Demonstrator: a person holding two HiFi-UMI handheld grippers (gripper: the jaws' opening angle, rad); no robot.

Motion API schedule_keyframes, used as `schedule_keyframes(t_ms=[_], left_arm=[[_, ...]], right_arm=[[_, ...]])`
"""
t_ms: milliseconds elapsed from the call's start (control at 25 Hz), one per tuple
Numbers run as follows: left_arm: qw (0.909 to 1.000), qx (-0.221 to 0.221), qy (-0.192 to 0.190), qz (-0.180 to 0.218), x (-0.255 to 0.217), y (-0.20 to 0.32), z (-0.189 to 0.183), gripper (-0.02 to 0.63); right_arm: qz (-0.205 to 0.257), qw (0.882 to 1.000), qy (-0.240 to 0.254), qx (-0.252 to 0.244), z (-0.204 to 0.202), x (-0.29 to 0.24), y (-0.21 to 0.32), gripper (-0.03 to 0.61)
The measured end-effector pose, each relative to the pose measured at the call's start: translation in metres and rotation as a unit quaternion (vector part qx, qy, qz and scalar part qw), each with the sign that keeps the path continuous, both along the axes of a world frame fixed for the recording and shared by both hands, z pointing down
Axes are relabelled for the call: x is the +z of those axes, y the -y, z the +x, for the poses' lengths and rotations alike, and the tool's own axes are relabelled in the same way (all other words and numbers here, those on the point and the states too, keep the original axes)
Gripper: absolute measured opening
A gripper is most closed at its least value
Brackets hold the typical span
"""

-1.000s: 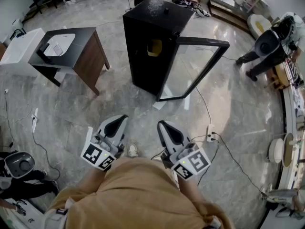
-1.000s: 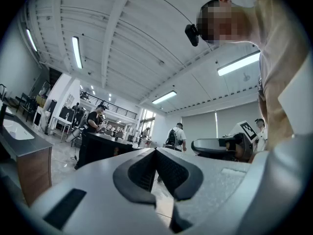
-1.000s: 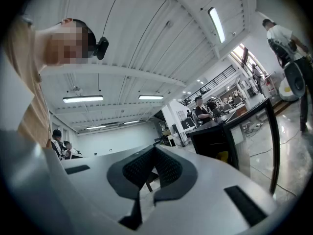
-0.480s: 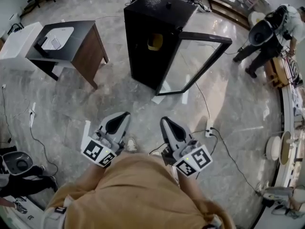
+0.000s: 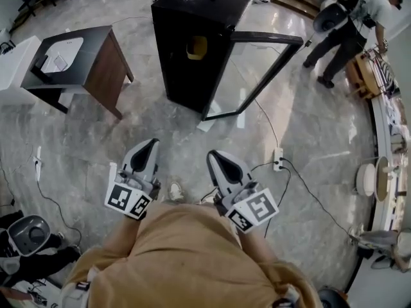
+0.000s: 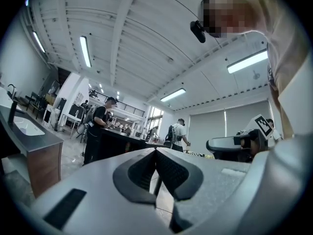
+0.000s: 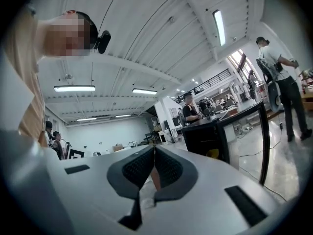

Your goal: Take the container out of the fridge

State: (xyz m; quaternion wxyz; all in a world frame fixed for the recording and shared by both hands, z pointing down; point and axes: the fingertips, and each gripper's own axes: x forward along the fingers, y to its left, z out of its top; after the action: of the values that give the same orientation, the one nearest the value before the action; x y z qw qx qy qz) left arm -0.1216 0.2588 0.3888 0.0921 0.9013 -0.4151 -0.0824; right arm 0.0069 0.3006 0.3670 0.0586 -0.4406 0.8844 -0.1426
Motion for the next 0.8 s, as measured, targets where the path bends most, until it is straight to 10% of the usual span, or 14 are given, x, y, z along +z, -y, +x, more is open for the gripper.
schedule_keyframes(t_ms=[800], left_arm=[[0.9993,0.027,0.000,-0.025,0.031,0.018,-0.056,0.002]], right_arm=[[-0.005,0.998,-0.011,0.055,-0.037,0.008,0.021,0.000]])
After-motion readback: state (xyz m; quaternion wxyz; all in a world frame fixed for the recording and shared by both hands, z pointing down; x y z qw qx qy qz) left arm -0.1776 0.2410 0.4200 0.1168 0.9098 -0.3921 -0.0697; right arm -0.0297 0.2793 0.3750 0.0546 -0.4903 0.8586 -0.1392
